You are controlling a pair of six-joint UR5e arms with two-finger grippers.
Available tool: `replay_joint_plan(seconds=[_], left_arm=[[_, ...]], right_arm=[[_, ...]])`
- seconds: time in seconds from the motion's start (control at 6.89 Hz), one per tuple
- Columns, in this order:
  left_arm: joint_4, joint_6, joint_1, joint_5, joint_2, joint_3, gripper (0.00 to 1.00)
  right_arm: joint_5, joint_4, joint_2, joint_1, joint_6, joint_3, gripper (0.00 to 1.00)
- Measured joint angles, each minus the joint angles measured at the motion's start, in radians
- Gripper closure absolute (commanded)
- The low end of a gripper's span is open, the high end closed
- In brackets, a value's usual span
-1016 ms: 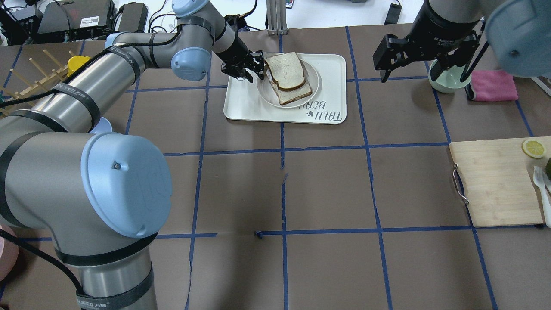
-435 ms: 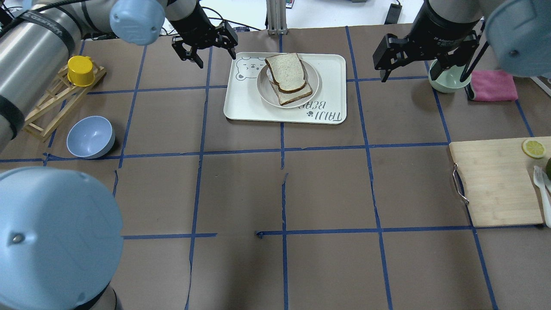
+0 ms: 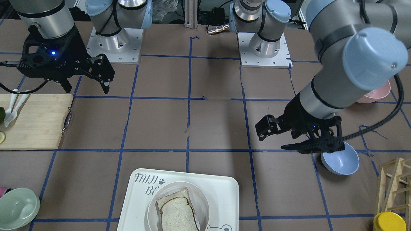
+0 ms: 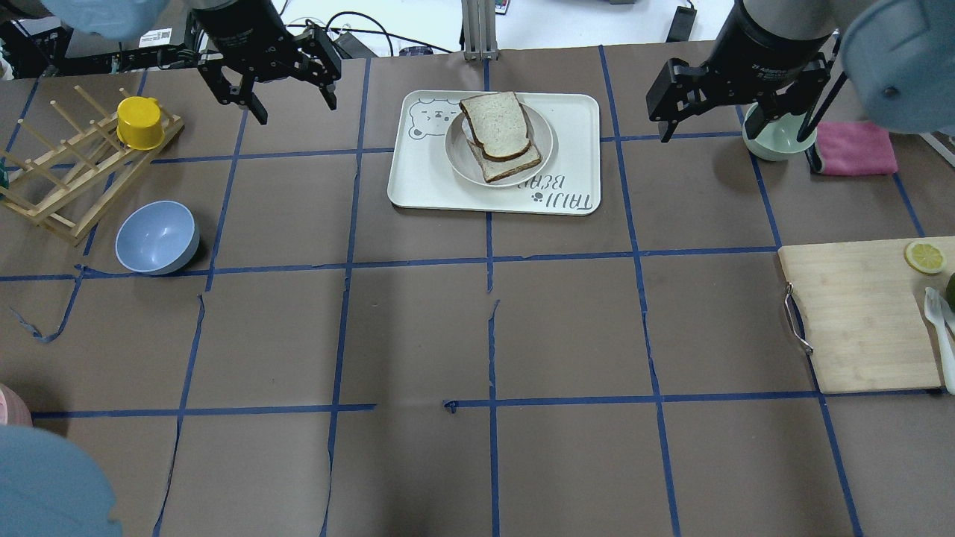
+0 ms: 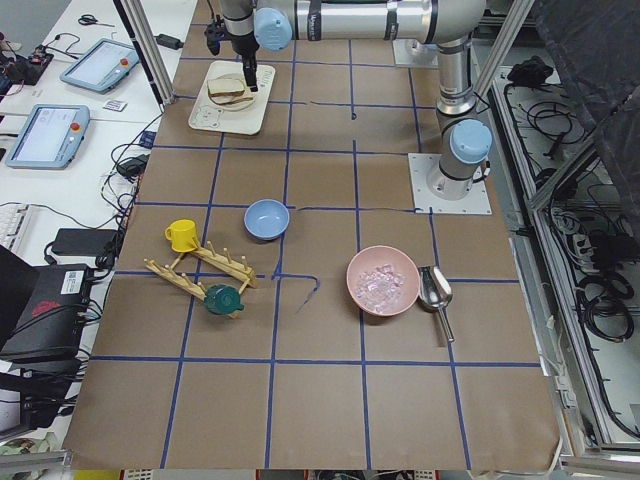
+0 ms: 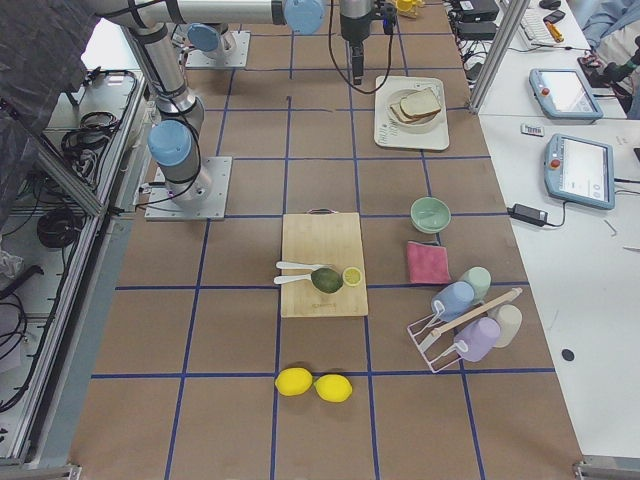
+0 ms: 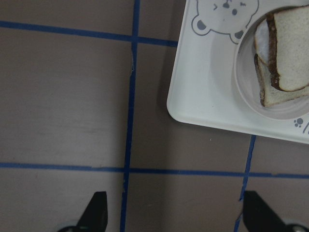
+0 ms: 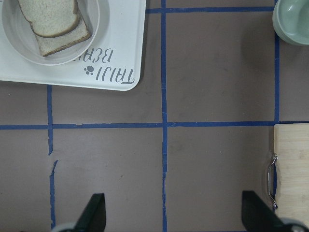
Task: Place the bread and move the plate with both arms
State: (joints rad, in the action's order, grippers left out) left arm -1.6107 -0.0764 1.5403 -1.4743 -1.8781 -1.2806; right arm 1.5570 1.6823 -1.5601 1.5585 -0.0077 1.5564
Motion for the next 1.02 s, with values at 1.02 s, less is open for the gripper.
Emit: replay_joint_plan(seconds=[1.02], left_arm=[[0.041,0.022,-0.046,-0.081,0.277,-0.307,0.0]], right_arm=[[0.0,-0.003,0.002,0.0,-0.003,0.002,0.0]])
